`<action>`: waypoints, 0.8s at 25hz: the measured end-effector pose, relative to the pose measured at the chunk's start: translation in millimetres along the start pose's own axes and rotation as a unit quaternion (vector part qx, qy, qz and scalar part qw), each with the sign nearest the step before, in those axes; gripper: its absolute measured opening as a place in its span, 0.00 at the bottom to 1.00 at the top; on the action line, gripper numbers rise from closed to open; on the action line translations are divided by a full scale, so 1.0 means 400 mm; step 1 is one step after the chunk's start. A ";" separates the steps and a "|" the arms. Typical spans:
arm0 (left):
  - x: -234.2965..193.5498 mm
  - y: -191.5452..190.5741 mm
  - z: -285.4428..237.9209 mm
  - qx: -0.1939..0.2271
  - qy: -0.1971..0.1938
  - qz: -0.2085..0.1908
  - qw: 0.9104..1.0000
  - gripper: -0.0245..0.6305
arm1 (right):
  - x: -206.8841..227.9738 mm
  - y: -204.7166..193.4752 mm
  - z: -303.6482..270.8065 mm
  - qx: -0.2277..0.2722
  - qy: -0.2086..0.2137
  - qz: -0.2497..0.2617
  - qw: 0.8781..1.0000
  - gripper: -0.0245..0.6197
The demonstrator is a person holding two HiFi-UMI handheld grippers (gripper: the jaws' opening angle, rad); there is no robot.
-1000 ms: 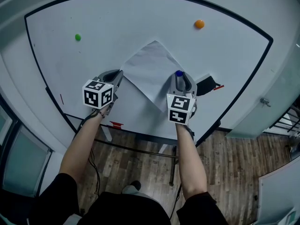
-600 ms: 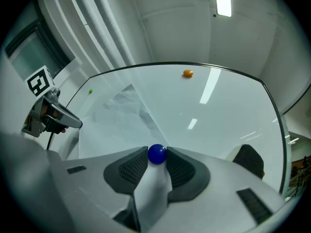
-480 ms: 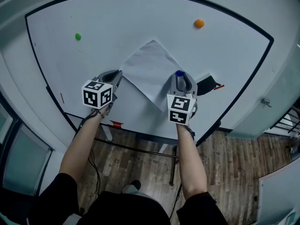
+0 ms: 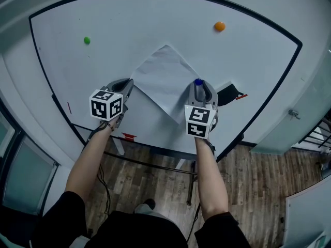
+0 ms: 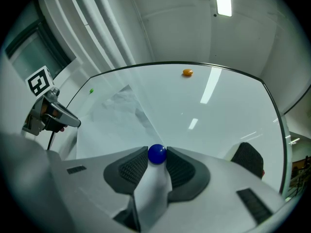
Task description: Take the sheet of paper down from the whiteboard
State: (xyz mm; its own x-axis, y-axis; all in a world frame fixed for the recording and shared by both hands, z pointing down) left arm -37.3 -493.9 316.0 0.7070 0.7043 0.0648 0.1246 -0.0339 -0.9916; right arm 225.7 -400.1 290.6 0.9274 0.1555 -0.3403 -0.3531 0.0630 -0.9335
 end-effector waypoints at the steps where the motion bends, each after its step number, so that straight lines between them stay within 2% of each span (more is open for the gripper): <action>1: 0.000 -0.001 0.001 -0.001 0.001 0.000 1.000 0.07 | 0.000 0.000 0.000 0.000 0.000 0.000 1.000 0.24; 20: -0.041 -0.033 0.036 -0.001 0.023 0.016 1.000 0.07 | 0.008 -0.014 -0.003 -0.001 -0.002 0.001 1.000 0.24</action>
State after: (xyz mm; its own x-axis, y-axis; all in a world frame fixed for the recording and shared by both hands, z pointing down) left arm -60.5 -494.7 326.4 0.7424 0.6688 0.0387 0.1032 -0.0571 -0.9930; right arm 230.8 -400.9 294.7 0.9261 0.1593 -0.3419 -0.3549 0.0607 -0.9330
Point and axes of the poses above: the fingertips, and each gripper's own axes: z backward along the fingers, x to its right, y out of its top, the point moved 6 cm from there along z, backward along the fingers, and after that the axes turned 6 degrees about -x, right-handed, at the moved point
